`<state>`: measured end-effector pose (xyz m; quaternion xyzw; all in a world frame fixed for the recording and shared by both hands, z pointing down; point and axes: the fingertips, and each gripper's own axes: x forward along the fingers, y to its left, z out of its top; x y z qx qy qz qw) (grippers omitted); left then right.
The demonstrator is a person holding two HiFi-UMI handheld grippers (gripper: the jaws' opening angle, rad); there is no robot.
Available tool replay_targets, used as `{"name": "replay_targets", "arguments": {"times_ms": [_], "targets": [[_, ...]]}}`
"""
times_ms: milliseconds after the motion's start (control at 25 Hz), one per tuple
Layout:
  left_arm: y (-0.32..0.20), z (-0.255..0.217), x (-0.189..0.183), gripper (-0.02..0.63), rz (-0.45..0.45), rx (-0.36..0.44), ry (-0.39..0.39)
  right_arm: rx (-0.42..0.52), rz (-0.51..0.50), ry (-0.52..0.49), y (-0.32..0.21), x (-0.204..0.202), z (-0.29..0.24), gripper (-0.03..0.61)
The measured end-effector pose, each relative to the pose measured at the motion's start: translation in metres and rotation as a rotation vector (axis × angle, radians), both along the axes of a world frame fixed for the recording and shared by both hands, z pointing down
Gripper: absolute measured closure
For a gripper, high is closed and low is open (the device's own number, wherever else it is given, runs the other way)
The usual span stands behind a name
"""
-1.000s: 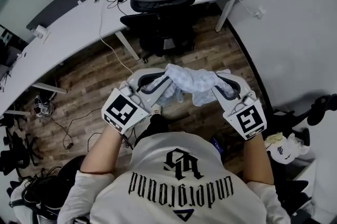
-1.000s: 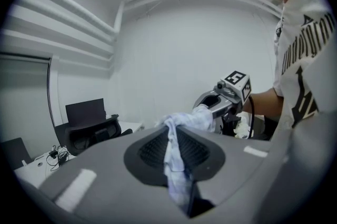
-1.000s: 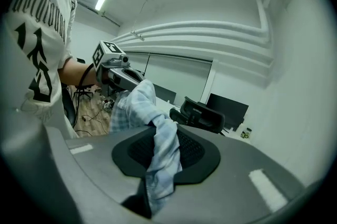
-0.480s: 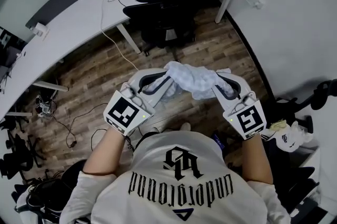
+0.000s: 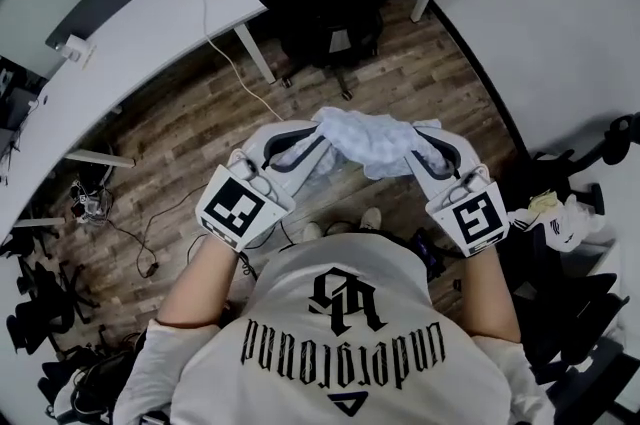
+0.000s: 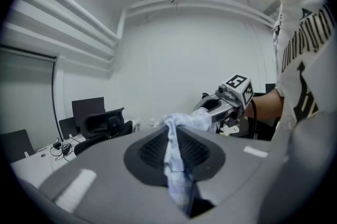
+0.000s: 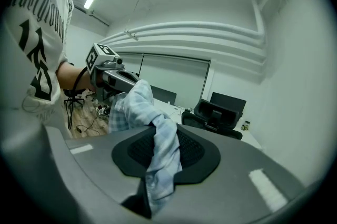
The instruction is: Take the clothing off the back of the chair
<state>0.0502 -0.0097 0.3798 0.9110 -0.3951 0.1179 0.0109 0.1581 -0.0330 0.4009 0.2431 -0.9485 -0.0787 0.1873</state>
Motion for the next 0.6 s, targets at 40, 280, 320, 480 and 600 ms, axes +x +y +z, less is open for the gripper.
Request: {"name": "replay_targets", "arguments": {"times_ms": [40,280,320,480,600], "targets": [[0.007,0.001,-0.006,0.529,0.002,0.0,0.0,0.0,0.004,-0.001,0.008,-0.006,0.002,0.499],[0.046,0.007,-0.041,0.529,0.01,0.005,0.003,0.003,0.023,0.0,0.048,-0.042,0.013,0.499],[0.05,0.007,-0.046,0.529,0.012,0.006,0.005,0.005,0.024,0.0,0.054,-0.048,0.014,0.499],[0.067,0.011,-0.06,0.529,0.019,0.001,0.01,-0.003,0.027,-0.007,0.071,-0.063,0.016,0.499],[0.075,0.011,-0.065,0.529,0.021,0.003,0.018,-0.002,0.033,-0.006,0.078,-0.068,0.016,0.499]]}}
